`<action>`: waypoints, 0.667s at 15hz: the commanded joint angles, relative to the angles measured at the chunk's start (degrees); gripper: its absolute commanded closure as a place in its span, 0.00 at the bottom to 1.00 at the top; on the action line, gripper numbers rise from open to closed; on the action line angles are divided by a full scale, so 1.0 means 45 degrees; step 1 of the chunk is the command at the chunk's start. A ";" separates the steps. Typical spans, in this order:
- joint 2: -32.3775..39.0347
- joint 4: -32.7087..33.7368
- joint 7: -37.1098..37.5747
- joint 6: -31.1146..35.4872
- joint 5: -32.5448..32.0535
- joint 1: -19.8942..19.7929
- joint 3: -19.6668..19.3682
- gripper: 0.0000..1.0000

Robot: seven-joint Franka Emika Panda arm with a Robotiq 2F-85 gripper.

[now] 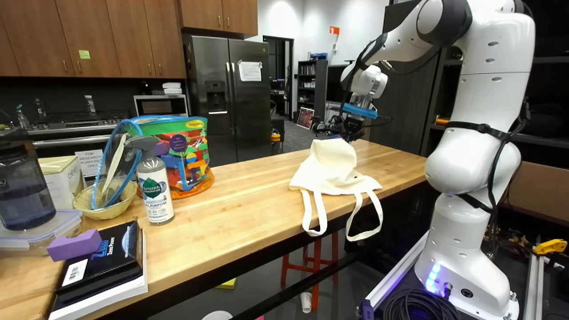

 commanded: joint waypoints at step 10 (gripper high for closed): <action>-0.0622 -0.2229 0.0205 0.1010 -0.0039 0.0545 0.0654 0.99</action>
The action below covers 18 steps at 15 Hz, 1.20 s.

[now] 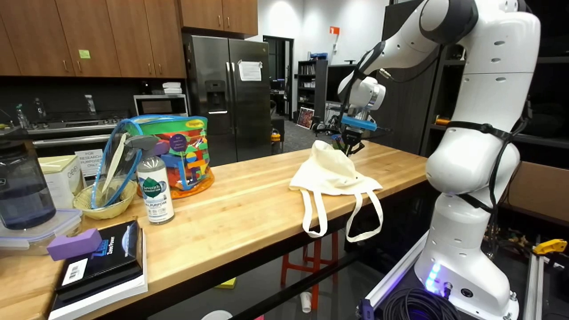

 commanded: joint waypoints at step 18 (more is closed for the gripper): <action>0.1353 0.3782 0.0351 -0.0887 -0.1947 0.3486 0.3435 0.99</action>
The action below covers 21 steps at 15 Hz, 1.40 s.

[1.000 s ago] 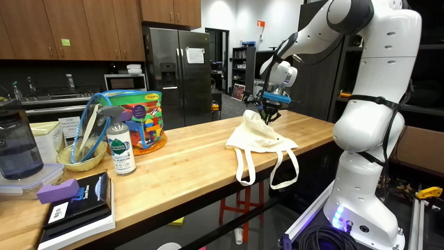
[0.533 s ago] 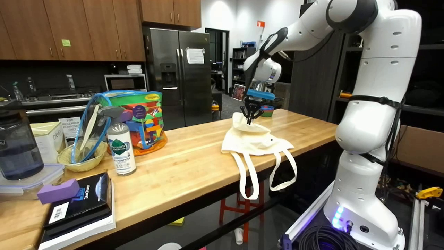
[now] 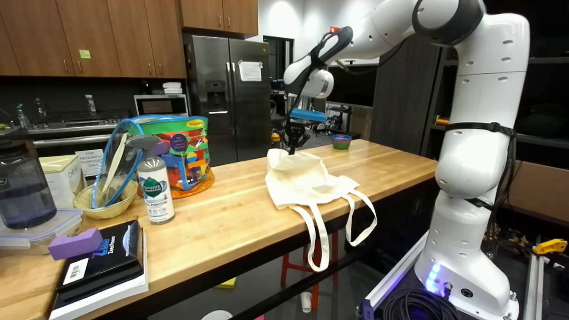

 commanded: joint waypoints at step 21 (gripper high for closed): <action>0.4458 0.6880 -0.0001 -0.4331 0.0494 -0.0889 -0.0826 0.99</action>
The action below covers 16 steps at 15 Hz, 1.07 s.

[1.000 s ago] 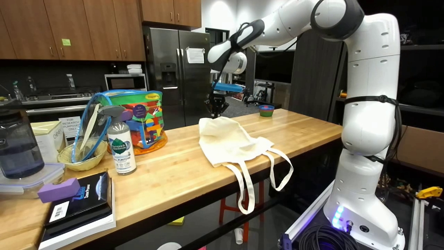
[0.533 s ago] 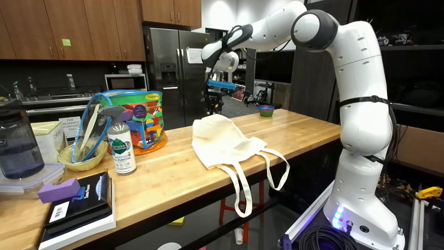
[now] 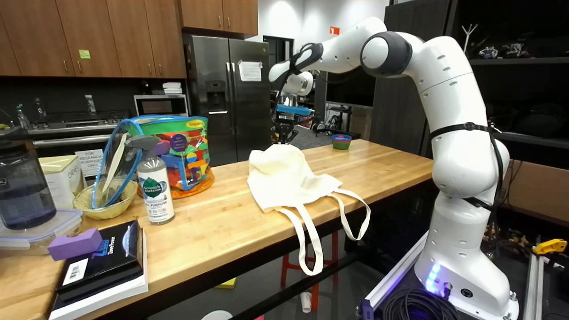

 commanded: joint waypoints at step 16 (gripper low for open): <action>-0.4920 -0.7732 -0.0241 0.2847 0.1132 -0.2501 -0.2566 0.99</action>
